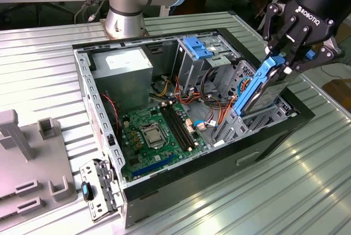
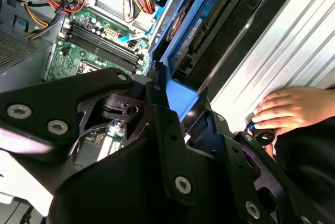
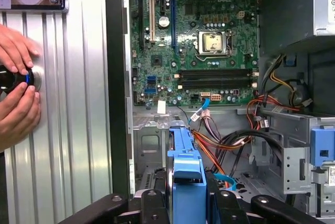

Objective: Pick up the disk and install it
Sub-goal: 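Insert the disk into the insertion slot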

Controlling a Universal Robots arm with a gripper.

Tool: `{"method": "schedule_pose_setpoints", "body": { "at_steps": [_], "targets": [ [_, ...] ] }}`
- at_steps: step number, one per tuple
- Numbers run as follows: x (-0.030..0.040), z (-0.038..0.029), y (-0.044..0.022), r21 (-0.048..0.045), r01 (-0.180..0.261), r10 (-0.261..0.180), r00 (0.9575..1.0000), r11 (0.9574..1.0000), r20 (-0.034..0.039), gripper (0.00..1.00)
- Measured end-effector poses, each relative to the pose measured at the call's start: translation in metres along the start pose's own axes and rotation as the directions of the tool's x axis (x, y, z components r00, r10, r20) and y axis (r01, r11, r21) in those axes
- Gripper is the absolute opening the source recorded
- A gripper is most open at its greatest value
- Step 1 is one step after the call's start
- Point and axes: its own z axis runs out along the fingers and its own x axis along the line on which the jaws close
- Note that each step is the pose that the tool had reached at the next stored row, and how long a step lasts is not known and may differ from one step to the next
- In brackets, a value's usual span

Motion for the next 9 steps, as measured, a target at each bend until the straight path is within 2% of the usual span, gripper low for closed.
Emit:
{"method": "schedule_pose_setpoints", "body": {
  "at_steps": [9],
  "targets": [
    [0.0000,0.0044,0.0000,-0.0003,0.000,0.000,1.0000,1.0000,0.0000,0.37]
  ]
}}
